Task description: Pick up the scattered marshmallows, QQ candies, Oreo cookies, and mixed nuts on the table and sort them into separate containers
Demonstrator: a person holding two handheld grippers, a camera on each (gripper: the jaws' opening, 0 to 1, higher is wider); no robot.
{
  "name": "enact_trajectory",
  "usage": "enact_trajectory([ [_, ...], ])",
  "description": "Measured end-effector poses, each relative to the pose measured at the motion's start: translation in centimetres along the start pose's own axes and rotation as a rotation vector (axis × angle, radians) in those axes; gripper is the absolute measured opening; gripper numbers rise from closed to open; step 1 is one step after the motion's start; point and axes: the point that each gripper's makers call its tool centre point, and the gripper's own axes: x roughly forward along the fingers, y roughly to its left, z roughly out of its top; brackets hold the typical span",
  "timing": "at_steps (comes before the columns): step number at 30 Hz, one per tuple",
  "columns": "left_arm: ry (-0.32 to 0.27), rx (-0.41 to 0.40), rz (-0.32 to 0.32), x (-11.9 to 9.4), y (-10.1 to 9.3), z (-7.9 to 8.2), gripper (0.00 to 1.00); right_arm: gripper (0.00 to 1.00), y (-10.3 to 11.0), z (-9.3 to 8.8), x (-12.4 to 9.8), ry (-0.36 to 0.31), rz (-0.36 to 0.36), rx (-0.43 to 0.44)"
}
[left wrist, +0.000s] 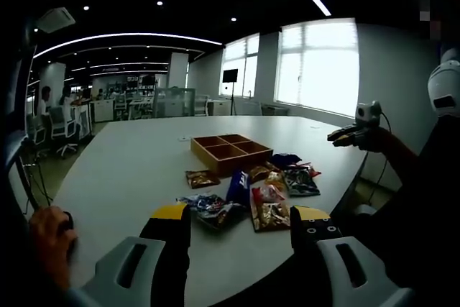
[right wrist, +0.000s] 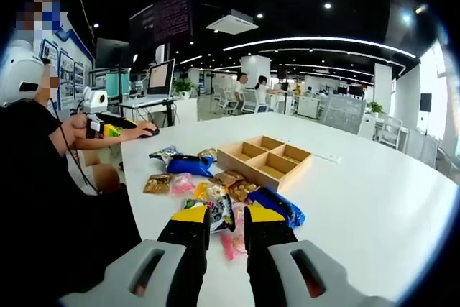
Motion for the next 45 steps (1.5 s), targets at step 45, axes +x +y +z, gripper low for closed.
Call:
enact_trajectory([
  [45, 0.016, -0.004, -0.016, 0.6, -0.1, -0.4, 0.60, 0.17, -3.4, -1.1, 3.3, 0.168, 0.014, -0.154],
])
